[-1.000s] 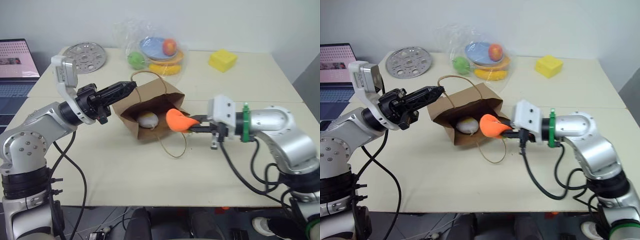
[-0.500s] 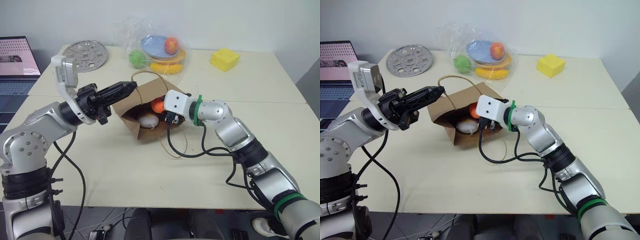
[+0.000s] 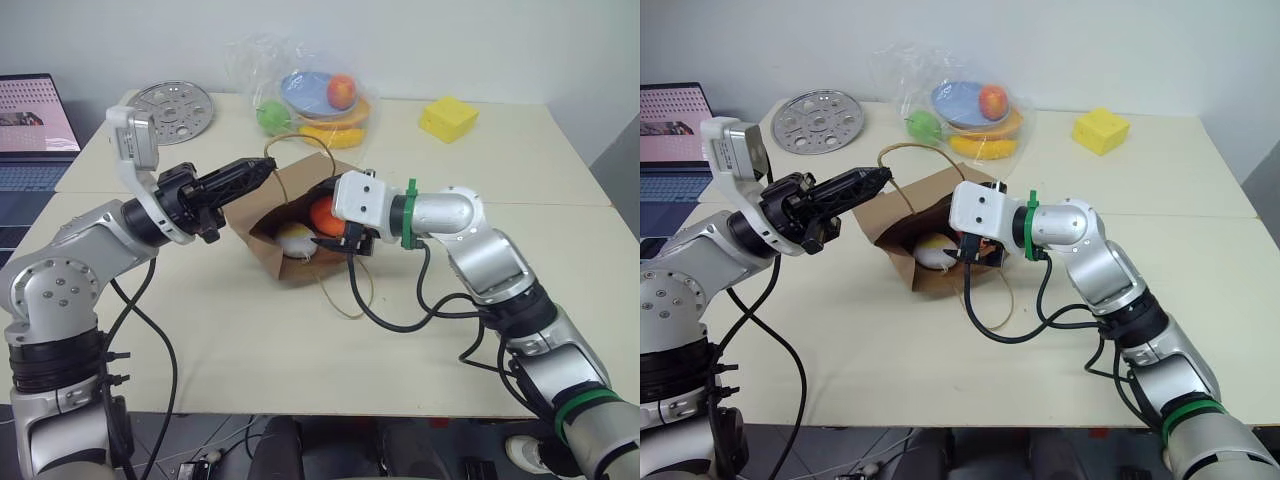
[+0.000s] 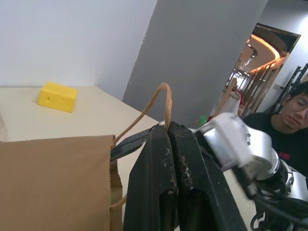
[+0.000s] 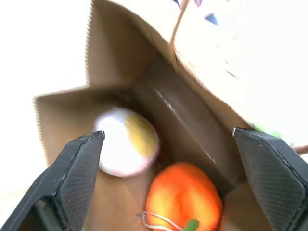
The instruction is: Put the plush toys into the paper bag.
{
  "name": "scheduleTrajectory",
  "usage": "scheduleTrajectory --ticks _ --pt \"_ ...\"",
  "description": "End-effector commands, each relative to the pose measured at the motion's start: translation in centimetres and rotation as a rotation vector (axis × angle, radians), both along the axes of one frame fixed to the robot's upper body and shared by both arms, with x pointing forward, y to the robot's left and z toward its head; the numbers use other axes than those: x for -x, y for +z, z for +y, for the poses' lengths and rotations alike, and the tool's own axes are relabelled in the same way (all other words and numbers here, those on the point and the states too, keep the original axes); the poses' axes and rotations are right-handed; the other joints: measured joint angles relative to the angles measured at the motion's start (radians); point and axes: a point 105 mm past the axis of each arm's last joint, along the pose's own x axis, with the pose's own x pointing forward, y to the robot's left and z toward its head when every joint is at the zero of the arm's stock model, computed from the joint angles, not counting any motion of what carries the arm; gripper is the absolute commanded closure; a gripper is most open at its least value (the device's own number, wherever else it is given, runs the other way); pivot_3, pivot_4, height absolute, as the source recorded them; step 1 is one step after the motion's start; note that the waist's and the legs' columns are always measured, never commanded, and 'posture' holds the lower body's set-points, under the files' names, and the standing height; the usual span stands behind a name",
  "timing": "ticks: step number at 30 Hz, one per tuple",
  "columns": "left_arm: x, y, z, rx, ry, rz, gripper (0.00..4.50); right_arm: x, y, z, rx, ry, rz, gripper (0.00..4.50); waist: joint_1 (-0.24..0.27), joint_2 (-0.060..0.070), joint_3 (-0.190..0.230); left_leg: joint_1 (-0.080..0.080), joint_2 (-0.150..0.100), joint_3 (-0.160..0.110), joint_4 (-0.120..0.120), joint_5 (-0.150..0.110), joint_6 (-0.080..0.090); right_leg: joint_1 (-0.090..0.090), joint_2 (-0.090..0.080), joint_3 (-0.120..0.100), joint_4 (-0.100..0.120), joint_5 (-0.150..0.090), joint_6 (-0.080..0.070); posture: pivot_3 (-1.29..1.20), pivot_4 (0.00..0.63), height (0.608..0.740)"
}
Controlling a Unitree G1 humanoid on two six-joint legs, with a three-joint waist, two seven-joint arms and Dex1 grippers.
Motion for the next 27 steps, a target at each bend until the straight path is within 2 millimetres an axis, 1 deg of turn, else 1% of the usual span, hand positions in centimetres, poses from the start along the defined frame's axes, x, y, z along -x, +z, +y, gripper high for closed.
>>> scheduleTrajectory --ticks 1,2,4,5,6,9,10,12,13,15,19,23,26,27 --pt "0.2 1.1 0.0 0.009 0.002 -0.050 4.50 4.4 1.2 -2.5 -0.027 0.145 0.115 0.03 0.009 0.000 0.000 0.000 0.000 -0.001 0.000 0.000 0.000 0.001 0.000 -0.001 0.000 0.000 0.000 0.00 0.150 0.740" --pt "0.1 1.1 0.0 0.009 0.002 -0.051 4.50 5.0 1.1 -3.1 -0.022 0.155 0.138 0.03 0.011 0.000 0.000 -0.001 0.000 -0.001 0.000 0.000 0.000 0.001 0.000 -0.001 -0.002 0.000 0.000 0.00 0.150 0.740" --pt "0.2 1.2 0.1 0.009 0.006 -0.054 4.50 4.8 0.2 -4.9 -0.065 0.053 0.182 0.03 0.011 0.000 0.000 -0.001 -0.001 -0.001 0.000 0.000 0.000 0.001 -0.001 -0.001 -0.003 0.000 0.000 0.00 0.150 0.740" --pt "0.2 1.2 0.1 0.009 0.008 -0.055 4.50 4.6 -0.2 -5.4 -0.083 0.009 0.197 0.03 0.011 0.000 0.000 -0.001 0.000 -0.001 0.000 0.000 0.000 0.002 -0.001 -0.001 -0.003 0.000 0.000 0.00 0.150 0.740" --pt "0.2 1.3 0.2 0.010 0.013 -0.057 4.50 4.5 -0.8 -5.9 -0.102 -0.038 0.236 0.03 0.010 0.000 0.000 0.000 0.000 -0.001 0.000 0.000 0.000 0.002 0.000 -0.001 -0.003 0.000 0.000 0.00 0.150 0.740" --pt "0.2 1.3 0.4 0.013 0.022 -0.058 4.50 4.5 -2.4 -6.6 -0.105 -0.114 0.291 0.03 0.000 0.000 0.000 0.000 0.000 0.000 0.000 0.000 0.000 0.001 0.000 0.000 -0.002 0.000 0.000 0.00 0.150 0.740" --pt "0.2 1.3 0.5 0.012 0.023 -0.058 4.50 4.3 -3.4 -6.9 -0.106 -0.168 0.337 0.03 -0.003 0.000 0.000 0.000 0.000 0.000 0.000 0.000 0.000 0.001 0.000 0.000 -0.002 0.000 0.000 0.00 0.150 0.740" --pt "0.2 1.3 0.5 0.010 0.023 -0.057 4.50 2.7 -6.5 -7.1 -0.130 -0.284 0.445 0.03 -0.004 -0.001 -0.001 0.000 0.000 0.001 0.000 0.000 0.000 0.001 0.000 0.001 -0.002 0.000 0.000 0.00 0.150 0.740" --pt "0.2 1.3 0.5 0.008 0.023 -0.057 4.50 2.2 -7.7 -7.0 -0.143 -0.320 0.484 0.03 -0.005 -0.002 -0.001 0.001 0.000 0.001 0.000 0.000 0.000 0.001 0.000 0.001 -0.002 0.000 0.000 0.00 0.150 0.740" --pt "0.1 1.4 0.6 0.008 0.026 -0.059 4.50 1.1 -9.2 -6.6 -0.162 -0.374 0.531 0.03 -0.006 -0.002 -0.001 0.002 0.000 0.001 0.000 0.000 0.000 0.002 0.000 0.001 -0.002 0.000 0.000 0.00 0.150 0.740" --pt "0.1 1.4 0.8 -0.002 0.033 -0.063 4.50 -0.4 -10.7 -5.8 -0.185 -0.424 0.596 0.03 -0.005 -0.001 -0.001 0.001 0.000 0.003 0.000 0.000 0.000 0.001 0.000 0.002 -0.003 0.000 0.000 0.00 0.150 0.740" --pt "0.1 1.4 0.9 -0.009 0.040 -0.065 4.50 -1.0 -10.9 -5.3 -0.201 -0.442 0.612 0.03 -0.005 -0.001 -0.001 0.001 0.000 0.002 0.000 0.000 0.000 0.001 0.000 0.002 -0.003 0.000 0.000 0.00 0.150 0.740" --pt "0.1 1.5 1.2 -0.011 0.053 -0.072 4.50 0.0 -10.1 -4.3 -0.225 -0.360 0.667 0.62 -0.004 -0.001 -0.001 0.001 0.000 0.002 0.000 0.000 0.000 0.001 0.000 0.002 -0.003 0.000 0.000 0.00 0.150 0.740" --pt "0.1 1.5 1.3 -0.011 0.057 -0.074 4.50 0.2 -10.1 -4.2 -0.229 -0.348 0.684 0.96 -0.004 -0.001 -0.001 0.001 0.000 0.002 0.000 0.000 0.000 0.001 0.000 0.002 -0.003 0.000 0.000 0.00 0.150 0.740"
